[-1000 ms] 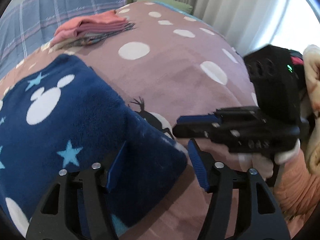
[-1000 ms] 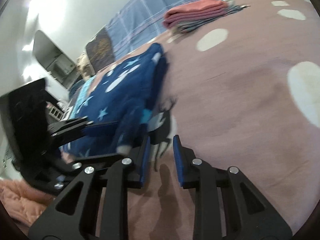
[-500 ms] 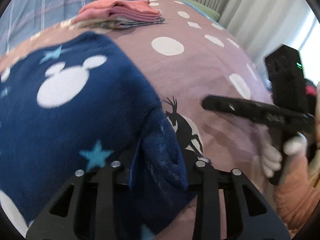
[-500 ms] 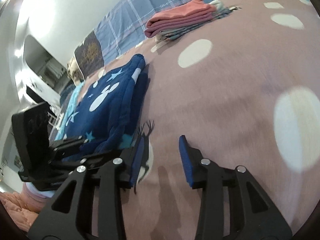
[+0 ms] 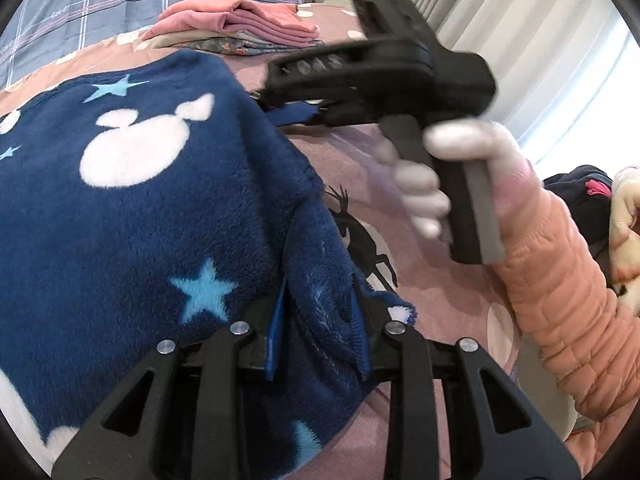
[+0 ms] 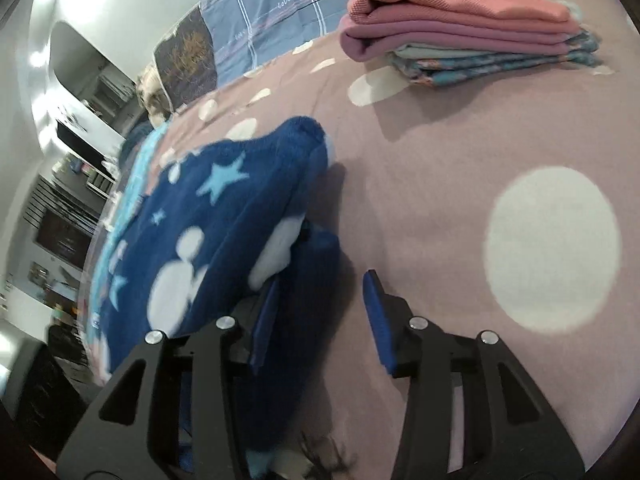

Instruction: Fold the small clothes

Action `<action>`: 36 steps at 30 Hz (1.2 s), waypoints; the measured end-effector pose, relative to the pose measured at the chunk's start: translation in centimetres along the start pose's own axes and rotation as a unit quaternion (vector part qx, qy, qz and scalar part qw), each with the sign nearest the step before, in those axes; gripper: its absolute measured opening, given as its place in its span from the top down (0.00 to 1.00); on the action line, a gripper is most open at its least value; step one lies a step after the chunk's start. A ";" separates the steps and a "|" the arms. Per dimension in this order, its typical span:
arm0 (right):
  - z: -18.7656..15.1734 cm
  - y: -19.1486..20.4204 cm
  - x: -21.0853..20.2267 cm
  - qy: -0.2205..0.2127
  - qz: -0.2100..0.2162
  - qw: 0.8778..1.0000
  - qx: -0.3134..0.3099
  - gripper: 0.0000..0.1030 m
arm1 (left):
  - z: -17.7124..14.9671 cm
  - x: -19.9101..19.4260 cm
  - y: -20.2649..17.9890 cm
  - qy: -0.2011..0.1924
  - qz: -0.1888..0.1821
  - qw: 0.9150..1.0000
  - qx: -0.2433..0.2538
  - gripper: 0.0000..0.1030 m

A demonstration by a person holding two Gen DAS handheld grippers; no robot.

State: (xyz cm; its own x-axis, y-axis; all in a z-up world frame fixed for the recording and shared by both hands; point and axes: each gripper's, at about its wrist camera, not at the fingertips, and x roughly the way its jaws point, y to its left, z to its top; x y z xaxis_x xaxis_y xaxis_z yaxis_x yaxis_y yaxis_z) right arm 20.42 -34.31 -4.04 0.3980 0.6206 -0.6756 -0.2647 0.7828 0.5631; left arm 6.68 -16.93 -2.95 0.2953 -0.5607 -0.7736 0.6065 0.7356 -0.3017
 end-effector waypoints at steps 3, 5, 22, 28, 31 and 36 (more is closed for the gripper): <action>0.4 0.2 -0.1 -0.014 0.048 0.999 0.019 0.91 | -0.2 -0.1 -0.3 -0.004 -0.014 1.000 0.023 0.73; 0.7 0.6 -2.3 -0.065 0.057 0.996 0.016 0.93 | -0.3 -0.1 -0.8 -0.001 -0.033 0.998 0.044 0.74; -2.6 -1.5 -5.8 -0.101 -0.009 0.995 -0.002 0.87 | -1.7 1.2 -3.9 0.002 -0.066 0.991 0.118 0.48; -8.3 -1.2 -8.7 -0.082 0.011 0.997 0.003 0.79 | -2.1 1.0 -4.7 0.002 -0.063 0.991 0.121 0.46; -11.3 -0.2 -9.9 -0.079 0.053 0.995 -0.003 0.77 | -3.1 0.7 -5.4 0.004 -0.072 0.988 0.135 0.46; -13.2 1.8 -10.6 -0.082 0.121 0.989 -0.013 0.77 | -3.2 1.2 -4.7 0.006 -0.100 0.988 0.117 0.43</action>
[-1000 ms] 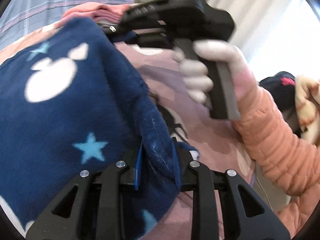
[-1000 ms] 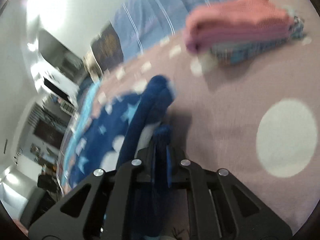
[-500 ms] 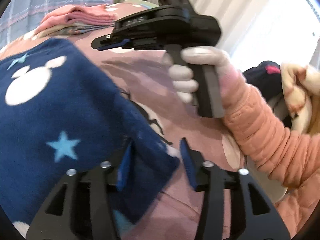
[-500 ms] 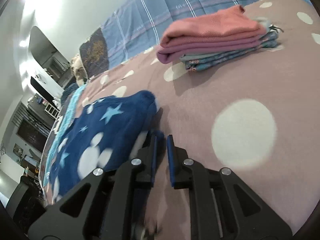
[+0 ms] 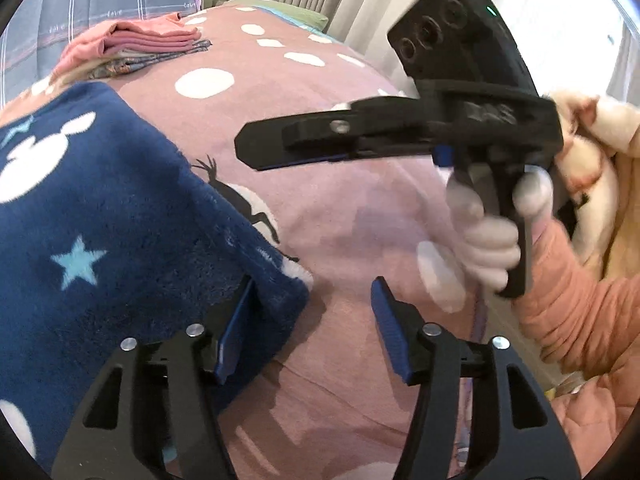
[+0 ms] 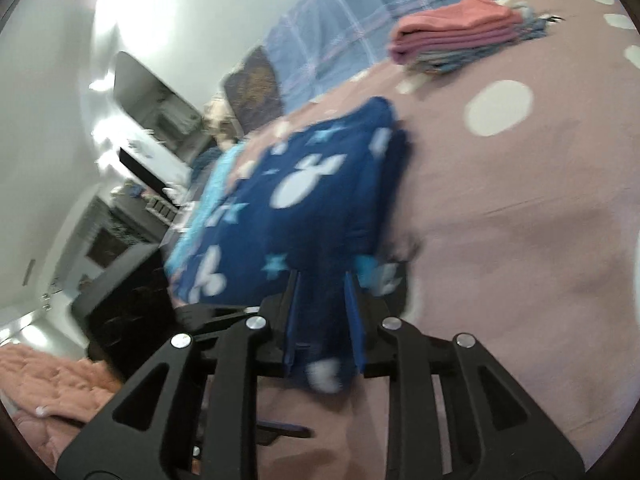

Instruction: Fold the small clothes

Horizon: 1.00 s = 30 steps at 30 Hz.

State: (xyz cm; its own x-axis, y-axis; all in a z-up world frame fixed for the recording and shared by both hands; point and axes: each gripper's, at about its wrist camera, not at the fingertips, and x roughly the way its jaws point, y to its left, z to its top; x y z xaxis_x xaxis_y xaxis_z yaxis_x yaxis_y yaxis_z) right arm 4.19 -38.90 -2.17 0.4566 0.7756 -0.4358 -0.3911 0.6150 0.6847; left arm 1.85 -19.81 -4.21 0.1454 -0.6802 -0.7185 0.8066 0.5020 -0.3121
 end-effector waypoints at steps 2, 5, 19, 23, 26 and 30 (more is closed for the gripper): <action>-0.4 0.3 0.8 0.004 0.042 0.999 0.006 0.76 | -0.2 -0.4 0.3 -0.003 -0.013 1.000 -0.013 0.43; -1.7 0.4 3.6 0.050 -0.028 0.998 -0.015 0.87 | -1.2 -1.5 -0.3 0.003 -0.010 1.000 -0.008 0.43; -0.5 7.1 3.0 -0.010 -0.162 0.983 -0.087 0.83 | -15.1 -23.5 7.8 -0.190 0.208 0.936 -0.210 0.42; -0.4 10.6 6.2 0.002 -0.145 0.982 -0.120 0.78 | -21.3 -28.9 11.1 -0.232 0.267 0.892 -0.280 0.42; -1.3 13.6 9.4 0.025 -0.136 0.980 -0.145 0.76 | -24.1 -30.3 13.0 -0.250 0.255 0.880 -0.312 0.44; -2.3 16.5 12.6 0.051 -0.129 0.978 -0.158 0.74 | -25.5 -30.4 14.4 -0.255 0.222 0.889 -0.310 0.44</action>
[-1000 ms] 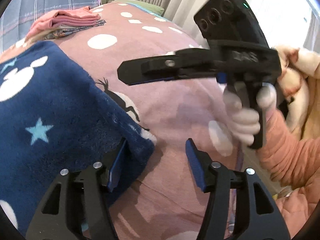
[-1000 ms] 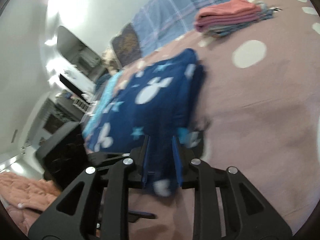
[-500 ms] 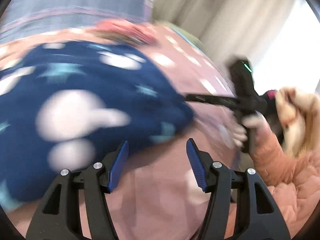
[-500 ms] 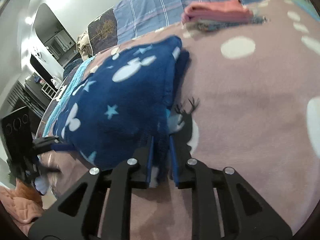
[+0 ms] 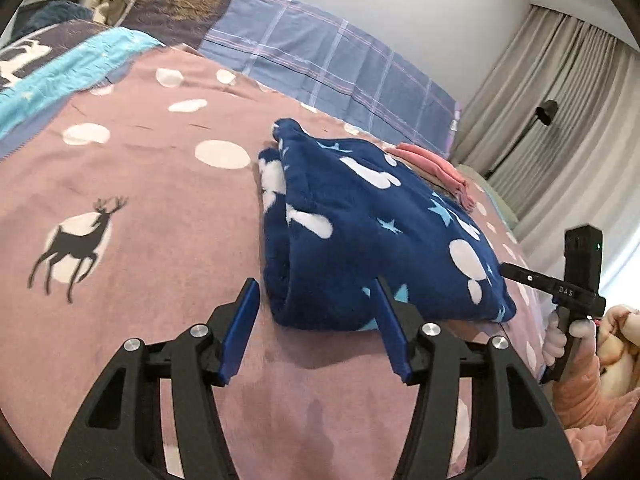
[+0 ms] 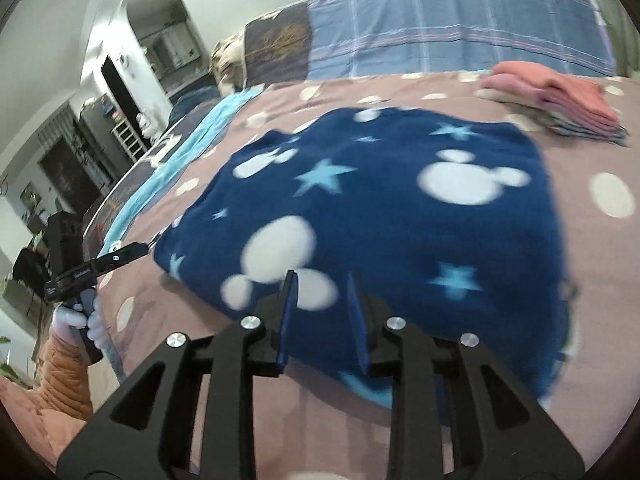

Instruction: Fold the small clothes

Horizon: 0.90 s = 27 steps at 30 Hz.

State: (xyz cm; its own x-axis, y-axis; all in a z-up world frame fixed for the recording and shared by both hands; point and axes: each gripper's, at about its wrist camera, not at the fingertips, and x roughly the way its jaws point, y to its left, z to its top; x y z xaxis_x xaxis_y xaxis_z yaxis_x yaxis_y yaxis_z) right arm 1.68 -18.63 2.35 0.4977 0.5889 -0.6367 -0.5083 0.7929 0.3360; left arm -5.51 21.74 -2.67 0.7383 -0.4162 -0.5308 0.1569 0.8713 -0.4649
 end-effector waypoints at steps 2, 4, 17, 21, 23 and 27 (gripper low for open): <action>0.8 2.0 1.2 0.011 -0.001 1.000 -0.017 0.71 | 0.1 0.8 -0.3 0.001 -0.022 1.000 0.004 0.44; 2.2 4.1 2.3 0.019 -0.010 0.999 -0.041 0.67 | 0.8 1.6 0.0 0.003 -0.047 0.999 0.010 0.44; 14.9 12.3 17.6 0.082 -0.065 0.987 -0.126 0.54 | 0.4 4.1 1.9 0.029 -0.123 0.992 0.001 0.65; 17.4 13.3 24.1 0.105 -0.123 0.978 -0.132 0.54 | 0.2 4.4 2.2 0.035 -0.133 0.990 -0.008 0.62; 18.1 13.6 26.7 0.120 -0.144 0.974 -0.127 0.47 | 0.2 4.6 2.5 0.038 -0.141 0.989 -0.013 0.61; 18.4 14.0 31.1 0.155 -0.190 0.958 -0.148 0.48 | 0.0 4.4 2.9 0.027 -0.139 0.990 -0.023 0.90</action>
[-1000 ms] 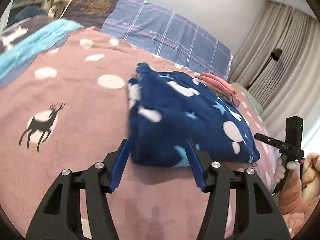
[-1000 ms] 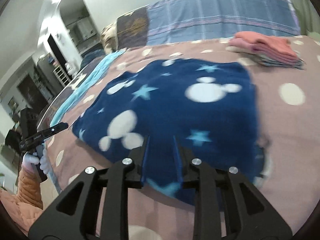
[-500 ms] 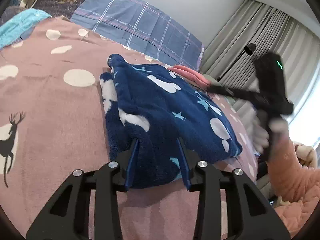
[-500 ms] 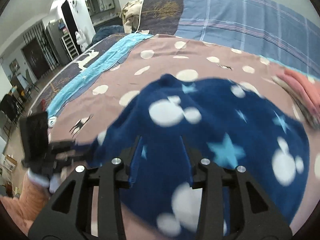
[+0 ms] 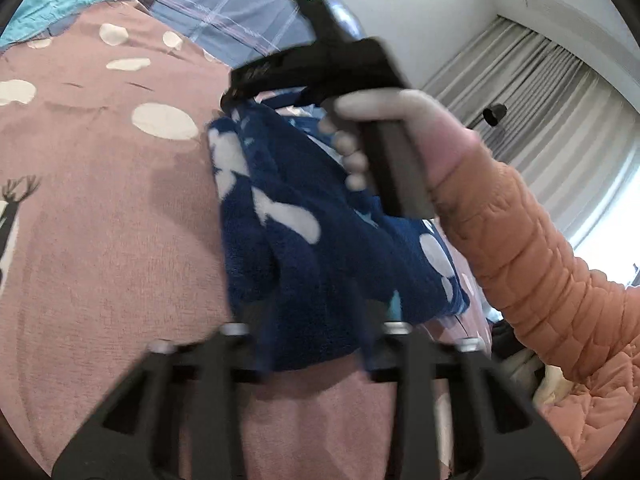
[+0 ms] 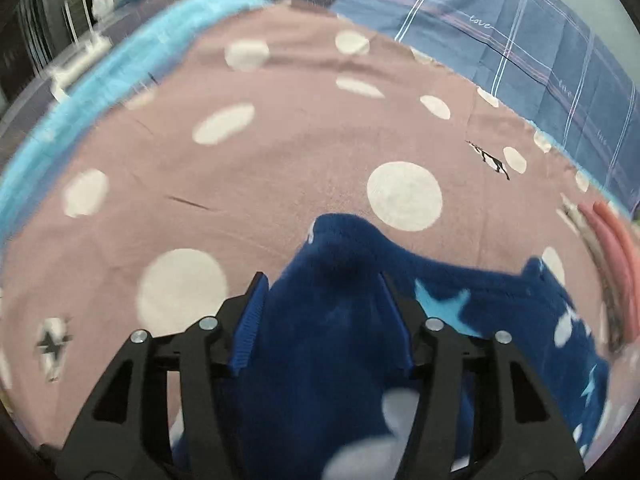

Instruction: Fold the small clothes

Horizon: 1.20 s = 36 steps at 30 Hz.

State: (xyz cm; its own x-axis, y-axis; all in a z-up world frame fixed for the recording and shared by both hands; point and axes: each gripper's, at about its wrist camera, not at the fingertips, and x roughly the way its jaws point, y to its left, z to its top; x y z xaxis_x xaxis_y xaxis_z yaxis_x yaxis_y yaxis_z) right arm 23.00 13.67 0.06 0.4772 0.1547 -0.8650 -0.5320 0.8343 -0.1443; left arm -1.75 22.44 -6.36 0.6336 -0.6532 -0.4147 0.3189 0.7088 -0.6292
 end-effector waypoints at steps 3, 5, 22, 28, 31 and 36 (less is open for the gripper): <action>0.8 0.3 1.0 -0.001 0.008 1.000 -0.005 0.91 | -0.2 -1.5 -0.3 -0.027 -0.006 1.000 -0.005 0.92; 1.2 -0.3 -1.1 -0.048 0.038 0.998 0.022 0.92 | -0.6 -2.1 -0.8 -0.024 0.002 1.000 0.010 0.93; -5.5 1.9 -8.0 -0.070 0.113 0.989 -0.066 0.68 | -1.5 -1.4 1.5 0.018 0.034 0.999 -0.014 0.70; -8.6 2.6 -2.9 -0.046 0.151 0.986 -0.054 0.65 | -1.6 -1.1 1.4 0.021 0.043 0.999 -0.006 0.67; -8.7 1.5 -4.3 -0.059 0.164 0.984 -0.020 0.66 | -1.9 -1.2 1.0 0.017 0.049 0.999 -0.001 0.67; -13.1 0.0 -10.8 -0.146 0.133 0.980 0.016 0.49 | -2.5 -2.5 0.9 -0.003 0.064 0.998 -0.007 0.61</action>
State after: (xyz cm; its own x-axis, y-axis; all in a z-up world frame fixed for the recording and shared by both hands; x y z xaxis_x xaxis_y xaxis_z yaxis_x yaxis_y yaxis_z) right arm 8.69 5.05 3.13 0.5067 0.5107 -0.6946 -0.6451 0.7591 0.0875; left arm -4.79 24.09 -7.54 0.6730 -0.5553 -0.4885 0.2249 0.7829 -0.5801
